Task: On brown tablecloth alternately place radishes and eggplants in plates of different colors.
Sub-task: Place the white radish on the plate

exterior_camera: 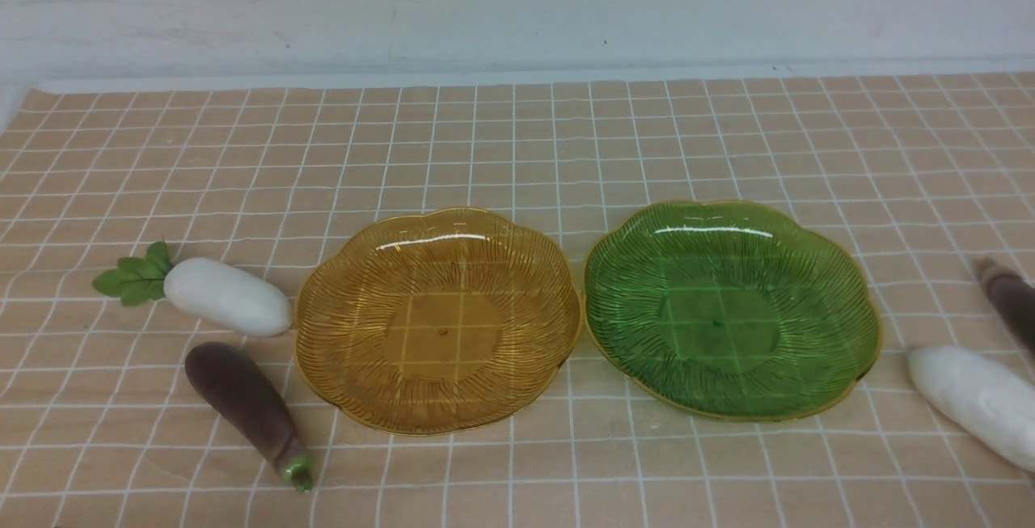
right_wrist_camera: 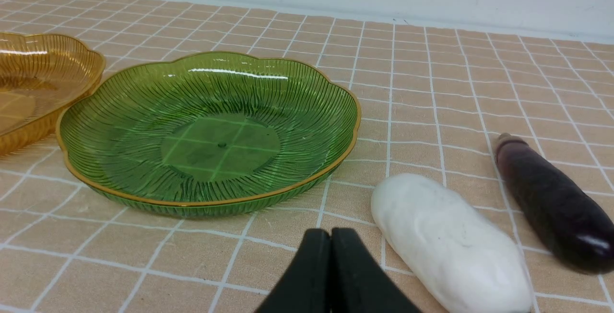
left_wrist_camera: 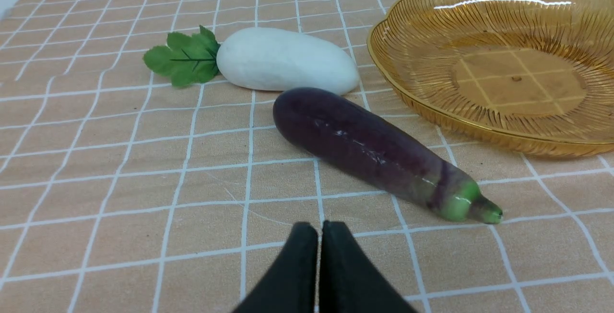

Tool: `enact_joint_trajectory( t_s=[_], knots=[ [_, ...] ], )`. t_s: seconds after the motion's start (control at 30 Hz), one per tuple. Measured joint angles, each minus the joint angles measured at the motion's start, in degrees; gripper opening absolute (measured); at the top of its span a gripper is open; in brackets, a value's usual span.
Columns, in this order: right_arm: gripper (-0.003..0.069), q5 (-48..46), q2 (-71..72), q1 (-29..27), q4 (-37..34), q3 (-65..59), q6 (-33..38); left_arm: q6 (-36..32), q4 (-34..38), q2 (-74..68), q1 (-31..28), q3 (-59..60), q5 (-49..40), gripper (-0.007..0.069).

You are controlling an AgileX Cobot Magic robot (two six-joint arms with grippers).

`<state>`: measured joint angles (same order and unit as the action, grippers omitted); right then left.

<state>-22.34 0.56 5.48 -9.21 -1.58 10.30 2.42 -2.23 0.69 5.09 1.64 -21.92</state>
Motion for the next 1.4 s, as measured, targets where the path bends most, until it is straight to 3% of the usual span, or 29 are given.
enact_joint_trajectory(
  t_s=[0.63, 0.77, 0.9, 1.07, 1.23, 1.3, 1.4],
  knots=[
    [-0.0015, 0.00, 0.00, 0.00, 2.16, 0.00, 0.95, 0.00, -1.08, 0.00, 0.00, 0.00, 0.00, -0.0004],
    [-0.0015, 0.40, 0.00, 0.00, 0.48, 0.00, -0.21, 2.81, 2.60, 0.00, 0.00, 0.00, 0.13, -0.0004],
    [-0.0015, 3.49, 0.00, 0.00, -20.01, 0.00, -11.51, 13.14, 18.18, 0.00, 0.00, 0.00, 0.30, -0.0004],
    [-0.0015, 5.42, 0.00, 0.00, -35.61, 0.00, -16.47, 24.87, 42.45, 0.00, 0.00, 0.00, 0.37, -0.0004],
    [-0.0015, 4.69, 0.00, 0.00, -39.69, 1.69, -11.57, 25.58, 52.26, 0.00, 0.00, 0.05, 3.55, -0.0004],
    [-0.0014, 3.93, -1.34, 0.00, -37.47, 9.71, -4.05, 23.92, 55.13, 0.00, 0.00, 0.05, 6.56, -0.0004],
    [-0.0014, 0.59, -7.04, 0.00, -32.05, 18.82, -0.23, 18.52, 55.89, 0.00, 0.00, -0.69, 7.35, -0.0004]
  ],
)
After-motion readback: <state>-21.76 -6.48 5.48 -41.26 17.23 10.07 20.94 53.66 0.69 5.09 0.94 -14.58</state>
